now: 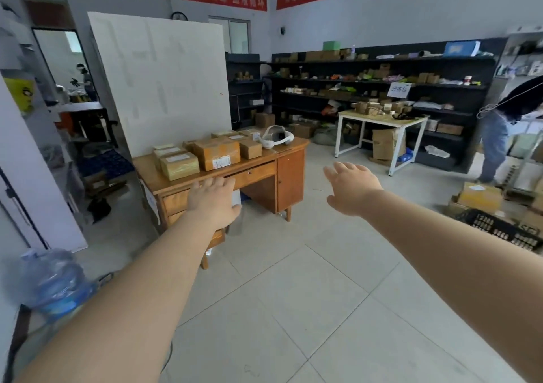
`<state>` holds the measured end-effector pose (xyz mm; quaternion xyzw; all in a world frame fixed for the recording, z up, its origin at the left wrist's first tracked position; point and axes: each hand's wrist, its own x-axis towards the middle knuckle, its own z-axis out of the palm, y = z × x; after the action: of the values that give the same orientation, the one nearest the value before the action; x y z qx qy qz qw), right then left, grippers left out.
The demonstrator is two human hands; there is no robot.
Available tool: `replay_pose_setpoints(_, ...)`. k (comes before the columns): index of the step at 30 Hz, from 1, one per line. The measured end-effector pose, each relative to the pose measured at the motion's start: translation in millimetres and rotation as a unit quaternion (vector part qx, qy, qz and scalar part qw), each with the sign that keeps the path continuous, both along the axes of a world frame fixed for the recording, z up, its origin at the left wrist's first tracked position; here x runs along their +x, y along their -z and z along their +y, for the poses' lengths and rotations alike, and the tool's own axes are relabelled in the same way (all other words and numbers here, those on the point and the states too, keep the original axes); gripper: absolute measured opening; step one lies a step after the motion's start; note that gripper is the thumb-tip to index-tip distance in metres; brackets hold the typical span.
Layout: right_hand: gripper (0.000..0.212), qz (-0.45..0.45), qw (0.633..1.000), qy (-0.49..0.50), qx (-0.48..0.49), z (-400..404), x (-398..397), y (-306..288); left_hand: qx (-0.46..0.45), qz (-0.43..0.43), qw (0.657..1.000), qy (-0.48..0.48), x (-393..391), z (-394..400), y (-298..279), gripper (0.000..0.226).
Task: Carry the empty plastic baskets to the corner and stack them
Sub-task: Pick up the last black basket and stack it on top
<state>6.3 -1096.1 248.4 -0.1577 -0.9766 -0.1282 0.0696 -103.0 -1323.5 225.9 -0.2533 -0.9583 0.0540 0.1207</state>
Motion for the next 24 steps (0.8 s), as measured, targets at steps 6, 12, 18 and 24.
replay_pose_setpoints(6,0.058,-0.002,0.998,0.056,-0.003,106.5,-23.9,-0.6,-0.013,-0.002,0.998,0.061,-47.8,121.8,-0.2,0.066)
replay_pose_setpoints(12,0.064,0.001,0.994,0.109,0.006,214.8,-45.4,-2.0,-0.042,0.03,0.991,0.124,-92.9,241.7,-12.9,0.067)
replay_pose_setpoints(18,0.063,-0.013,0.983,0.181,-0.016,308.6,-60.4,12.5,-0.045,0.023,0.977,0.208,-126.0,361.2,-6.8,0.065)
replay_pose_setpoints(24,0.066,-0.026,0.966,0.257,-0.019,396.2,-92.5,30.1,-0.053,0.016,0.952,0.3,-179.5,478.8,4.0,0.065)
